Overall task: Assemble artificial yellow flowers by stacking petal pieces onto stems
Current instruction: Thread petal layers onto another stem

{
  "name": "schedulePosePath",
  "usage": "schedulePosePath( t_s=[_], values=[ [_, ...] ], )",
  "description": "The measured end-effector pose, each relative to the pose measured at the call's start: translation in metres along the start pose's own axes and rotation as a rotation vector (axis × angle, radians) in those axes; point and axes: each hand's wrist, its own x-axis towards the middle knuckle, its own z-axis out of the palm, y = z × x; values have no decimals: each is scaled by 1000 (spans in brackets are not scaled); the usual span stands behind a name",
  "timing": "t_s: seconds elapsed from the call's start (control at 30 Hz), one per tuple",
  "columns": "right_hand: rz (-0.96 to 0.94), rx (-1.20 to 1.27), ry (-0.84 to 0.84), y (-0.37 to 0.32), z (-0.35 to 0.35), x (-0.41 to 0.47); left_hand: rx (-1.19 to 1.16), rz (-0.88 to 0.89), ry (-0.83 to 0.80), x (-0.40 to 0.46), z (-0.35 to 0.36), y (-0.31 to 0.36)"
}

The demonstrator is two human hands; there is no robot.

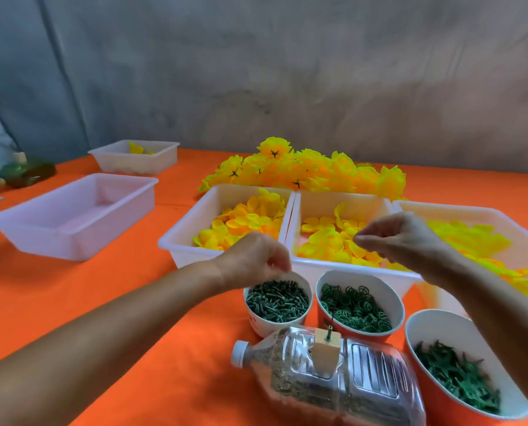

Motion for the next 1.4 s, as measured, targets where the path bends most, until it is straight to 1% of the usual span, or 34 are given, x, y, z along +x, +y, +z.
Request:
schedulePosePath(
  t_s=[0.07,0.13,0.27,0.4,0.7,0.87,1.03,1.17,1.27,1.33,1.4],
  values=[
    [11,45,-54,-6,8,-3,195,-22,-83,-7,1,-7],
    [13,72,-93,-11,15,-6,313,-58,-144,-11,2,-12],
    [3,129,-130,-19,25,-10,381,-70,-178,-11,7,-12],
    [-7,174,-150,-22,30,-16,471,-45,-224,-6,20,-5],
    [-22,237,-139,-23,28,-26,686,-83,-259,0,40,-1],
    [-19,256,-147,-19,28,-32,691,-88,-227,-1,43,1],
    [-12,278,-133,-15,25,-32,563,-142,-211,-6,43,-6],
    [-12,291,-128,-14,24,-32,515,-173,-212,-4,40,-7],
    [-12,313,-131,-14,24,-34,506,-138,-179,-5,39,-8],
    [-11,322,-126,-13,23,-35,495,-105,-134,-7,39,-10],
    [-6,335,-117,-12,22,-36,438,-82,-70,-9,38,-11]
  ],
)
